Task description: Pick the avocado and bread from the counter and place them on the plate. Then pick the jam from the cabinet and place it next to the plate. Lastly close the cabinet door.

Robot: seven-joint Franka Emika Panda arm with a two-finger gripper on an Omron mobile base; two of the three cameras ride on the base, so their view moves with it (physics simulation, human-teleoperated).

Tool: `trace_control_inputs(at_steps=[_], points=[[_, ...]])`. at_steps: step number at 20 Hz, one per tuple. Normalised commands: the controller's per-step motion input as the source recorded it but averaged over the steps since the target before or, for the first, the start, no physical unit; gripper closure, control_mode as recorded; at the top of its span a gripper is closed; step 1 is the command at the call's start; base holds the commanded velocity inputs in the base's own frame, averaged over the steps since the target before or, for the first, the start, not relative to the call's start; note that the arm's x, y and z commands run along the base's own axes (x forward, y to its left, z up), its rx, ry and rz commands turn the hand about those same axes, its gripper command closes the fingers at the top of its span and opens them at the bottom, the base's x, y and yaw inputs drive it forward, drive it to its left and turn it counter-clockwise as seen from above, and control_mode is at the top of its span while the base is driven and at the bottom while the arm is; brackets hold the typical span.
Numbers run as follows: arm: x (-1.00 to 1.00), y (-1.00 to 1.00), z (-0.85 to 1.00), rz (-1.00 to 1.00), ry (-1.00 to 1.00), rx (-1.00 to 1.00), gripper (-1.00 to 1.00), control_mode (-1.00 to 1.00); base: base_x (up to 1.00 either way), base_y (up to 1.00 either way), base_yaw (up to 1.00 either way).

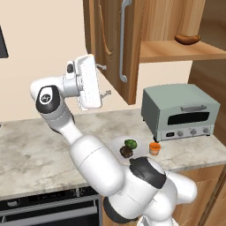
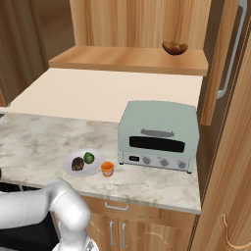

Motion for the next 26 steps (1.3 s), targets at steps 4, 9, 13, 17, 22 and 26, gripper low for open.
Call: trace_control_inputs(at_steps=[4, 9, 13, 17, 22, 26], points=[[0.00, -0.44, 0.23, -0.04, -0.03, 0.00, -1.00, -1.00, 0.00, 0.00, 0.00], [0.00, -0.55, 0.25, 0.00, -0.05, 0.00, -1.00, -1.00, 0.00, 0.00, 0.00], [0.09, -0.69, 0.06, 0.06, -0.04, 0.05, -1.00, -1.00, 0.00, 0.00, 0.00], [0.30, -0.79, 0.00, 0.19, -0.02, 0.15, -1.00, -1.00, 0.00, 0.00, 0.00], [0.45, -0.79, 0.00, 0.26, -0.05, 0.21, -1.00, -1.00, 0.00, 0.00, 0.00], [0.70, -0.73, 0.00, 0.31, -0.08, 0.18, -1.00, -1.00, 0.00, 0.00, 0.00]])
